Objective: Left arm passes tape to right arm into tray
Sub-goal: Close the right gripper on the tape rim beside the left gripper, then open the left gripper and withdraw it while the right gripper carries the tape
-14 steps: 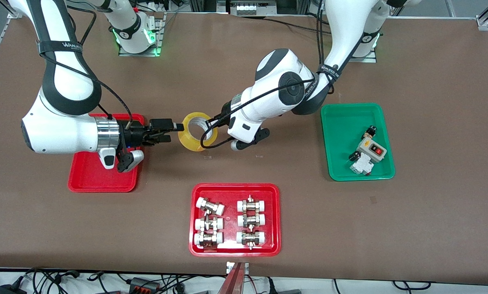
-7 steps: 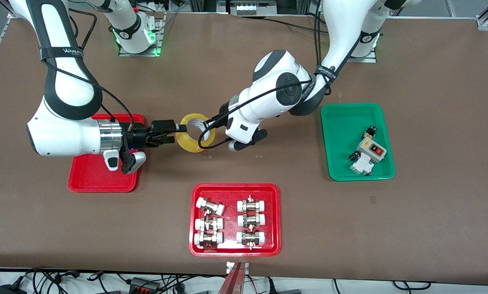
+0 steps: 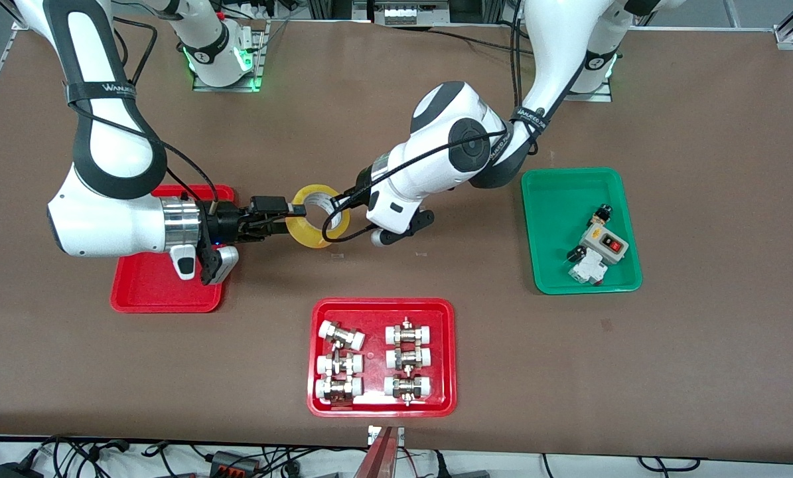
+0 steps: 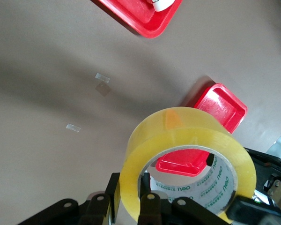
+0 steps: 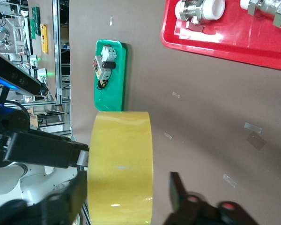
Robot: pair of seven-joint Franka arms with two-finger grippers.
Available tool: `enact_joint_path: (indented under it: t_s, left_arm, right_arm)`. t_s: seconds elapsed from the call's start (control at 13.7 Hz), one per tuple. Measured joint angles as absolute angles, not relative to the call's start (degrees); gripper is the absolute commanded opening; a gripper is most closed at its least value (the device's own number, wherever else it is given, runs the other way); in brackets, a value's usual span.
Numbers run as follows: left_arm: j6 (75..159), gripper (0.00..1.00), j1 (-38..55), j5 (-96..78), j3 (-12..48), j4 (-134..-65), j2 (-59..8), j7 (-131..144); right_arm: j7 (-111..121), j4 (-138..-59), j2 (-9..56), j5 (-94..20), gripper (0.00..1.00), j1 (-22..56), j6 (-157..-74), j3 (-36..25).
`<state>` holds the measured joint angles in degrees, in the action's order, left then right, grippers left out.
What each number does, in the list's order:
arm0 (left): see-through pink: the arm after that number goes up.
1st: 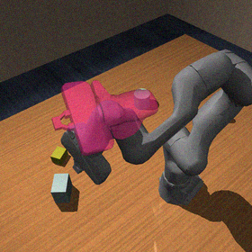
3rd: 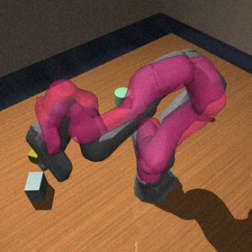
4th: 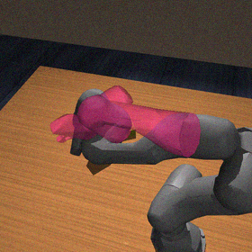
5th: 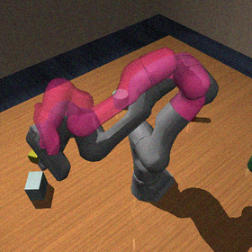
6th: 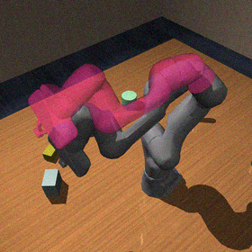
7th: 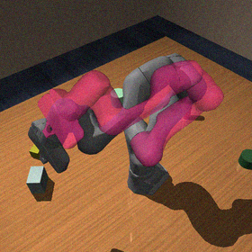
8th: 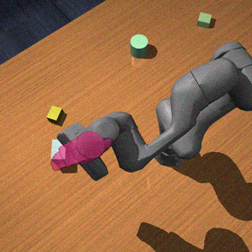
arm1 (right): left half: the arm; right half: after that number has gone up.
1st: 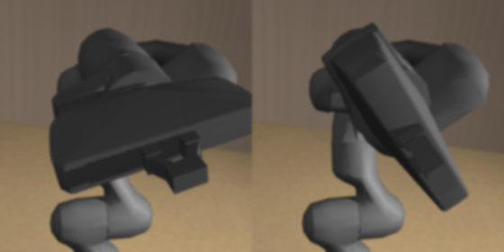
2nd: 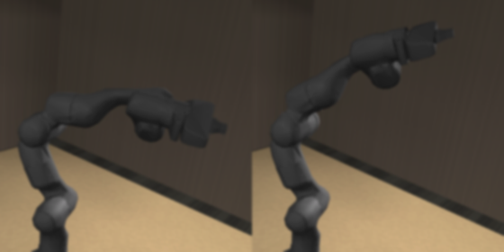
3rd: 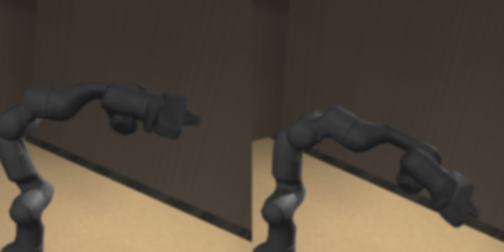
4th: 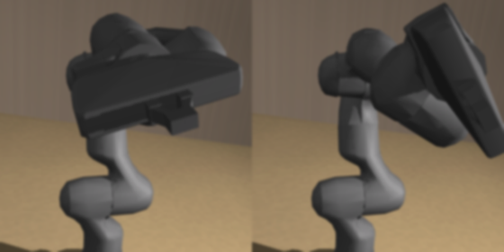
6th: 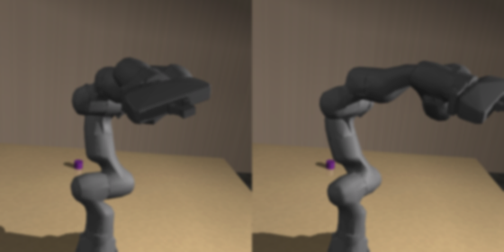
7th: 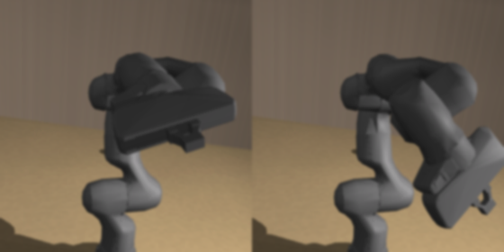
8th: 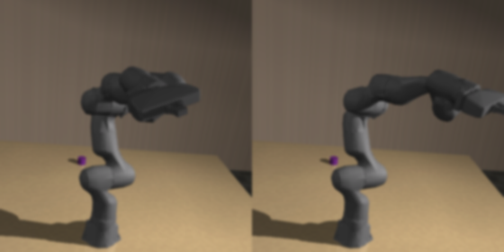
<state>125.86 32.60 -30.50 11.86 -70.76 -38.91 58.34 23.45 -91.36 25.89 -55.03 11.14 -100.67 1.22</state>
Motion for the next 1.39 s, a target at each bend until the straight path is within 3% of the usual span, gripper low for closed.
enact_joint_path:
  t_s: [0.15,0.37,0.51,0.59,0.73,0.8,0.88,0.95,1.24,1.39]
  left_arm:
    - [125.97,0.0,32.6,-30.5,11.84,-70.7,-39.22,58.34]
    - [125.97,0.0,32.6,-30.5,11.84,-70.67,-39.23,58.34]
    - [125.97,0.09,32.6,-30.5,11.84,-70.66,-39.23,58.34]
    - [125.97,0.21,32.6,-30.5,11.84,-70.66,-39.24,58.38]
    - [125.97,0.33,32.6,-30.5,11.84,-70.64,-39.26,58.55]
    - [125.97,0.47,32.55,-30.52,11.83,-70.6,-39.27,58.63]
    - [125.97,0.82,32.47,-30.53,11.83,-70.48,-39.27,58.75]
    - [125.97,1.0,32.3,-30.54,11.8,-70.35,-39.27,58.76]
    - [124.43,1.0,30.99,-30.54,11.71,-69.44,-39.06,58.76]
    - [118.6,1.0,28.84,-30.54,11.56,-68.51,-38.23,58.7]
  right_arm:
    - [23.47,-91.17,25.9,-55.56,0.33,11.14,-100.5,1.23]
    - [23.47,-91.16,25.91,-55.59,0.32,11.13,-100.49,1.22]
    - [23.48,-91.15,25.91,-55.59,0.32,11.13,-100.49,1.22]
    - [23.48,-91.15,25.91,-55.59,0.32,11.13,-100.5,1.22]
    - [23.49,-91.16,25.92,-55.59,0.3,11.13,-100.5,1.22]
    - [23.5,-91.16,25.96,-55.56,0.3,11.13,-100.51,1.2]
    - [23.54,-91.16,26.05,-55.56,0.3,11.12,-100.51,1.13]
    - [23.59,-91.16,26.15,-55.56,0.3,11.12,-100.51,1.04]
    - [23.76,-91.16,26.34,-55.56,0.3,11.13,-100.51,0.97]
    - [23.84,-91.16,26.35,-55.56,0.3,11.13,-100.51,0.97]
